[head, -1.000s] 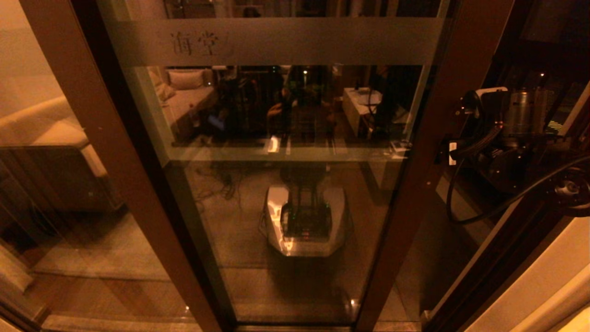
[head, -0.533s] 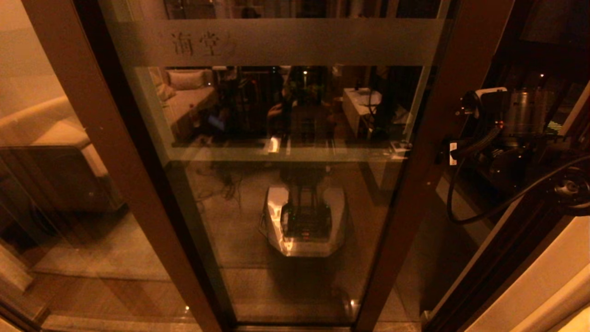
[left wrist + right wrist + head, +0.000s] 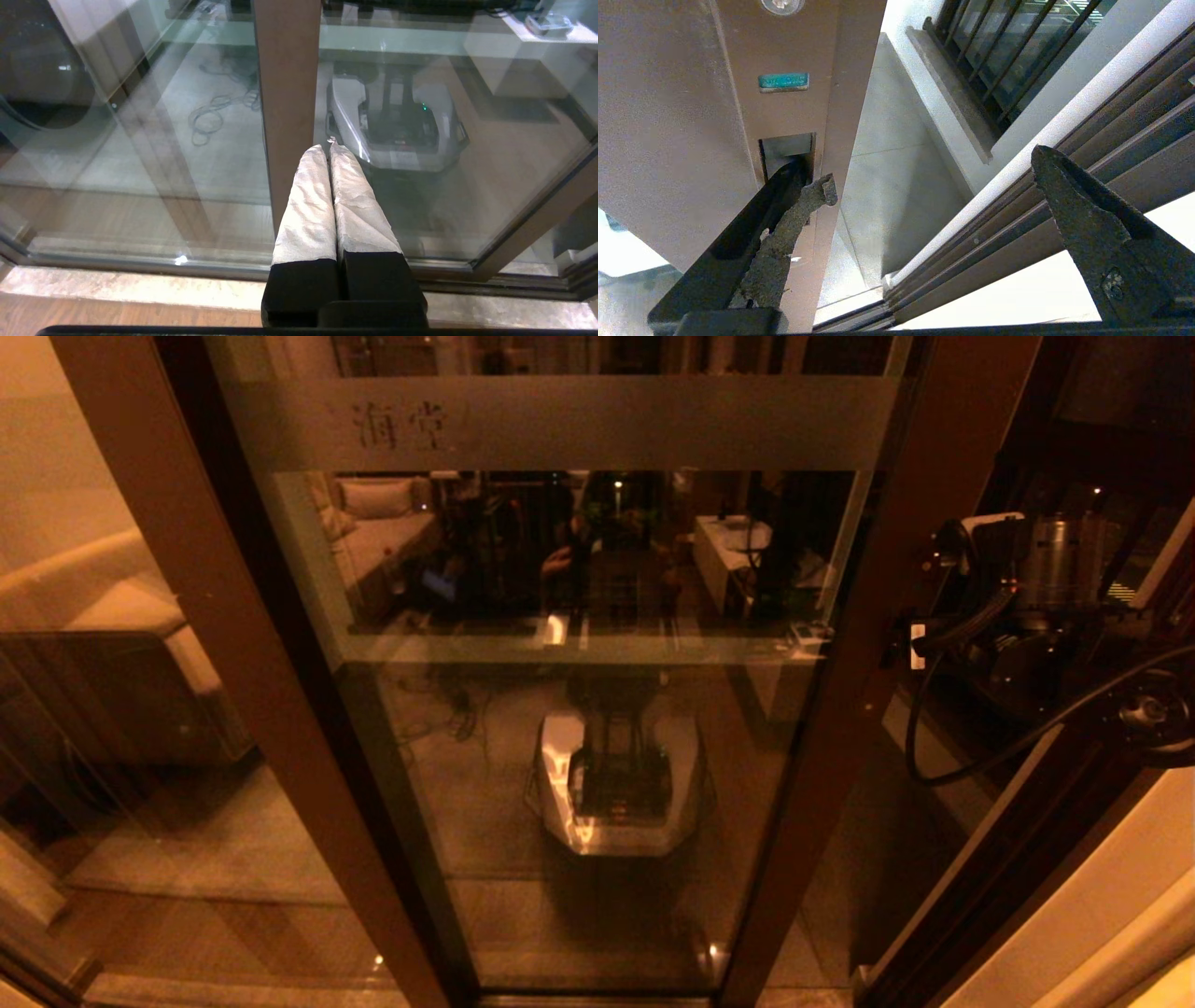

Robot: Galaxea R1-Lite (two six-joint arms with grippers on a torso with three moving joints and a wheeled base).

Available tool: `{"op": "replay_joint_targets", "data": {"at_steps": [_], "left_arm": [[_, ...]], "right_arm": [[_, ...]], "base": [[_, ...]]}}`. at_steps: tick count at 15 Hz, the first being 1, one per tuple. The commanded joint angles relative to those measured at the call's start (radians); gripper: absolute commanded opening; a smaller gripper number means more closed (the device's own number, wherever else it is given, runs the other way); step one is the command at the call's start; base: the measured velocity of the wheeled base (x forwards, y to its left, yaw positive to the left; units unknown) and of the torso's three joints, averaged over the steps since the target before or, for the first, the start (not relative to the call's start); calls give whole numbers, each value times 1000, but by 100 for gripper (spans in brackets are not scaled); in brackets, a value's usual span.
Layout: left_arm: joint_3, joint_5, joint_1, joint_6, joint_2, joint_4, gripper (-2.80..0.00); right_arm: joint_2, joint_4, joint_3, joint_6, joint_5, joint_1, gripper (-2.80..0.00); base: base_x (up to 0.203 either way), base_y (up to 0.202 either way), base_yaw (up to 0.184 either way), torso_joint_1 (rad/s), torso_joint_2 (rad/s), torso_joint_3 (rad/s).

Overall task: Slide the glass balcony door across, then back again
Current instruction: Close the slid door

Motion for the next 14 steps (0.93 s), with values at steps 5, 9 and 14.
{"op": "replay_joint_targets", "data": {"at_steps": [5, 9, 14], "left_arm": [[0, 1, 0, 0, 0, 1, -280], [0, 1, 0, 0, 0, -1, -280], [0, 1, 0, 0, 0, 1, -280]], "right_arm": [[-52, -5, 51, 1, -2, 53, 0], [-124, -5, 123, -1, -2, 125, 0], [-147, -2, 129, -2, -2, 111, 0]], "base": [[0, 0, 0, 0, 0, 0], [0, 0, 0, 0, 0, 0], [0, 0, 0, 0, 0, 0]]}}
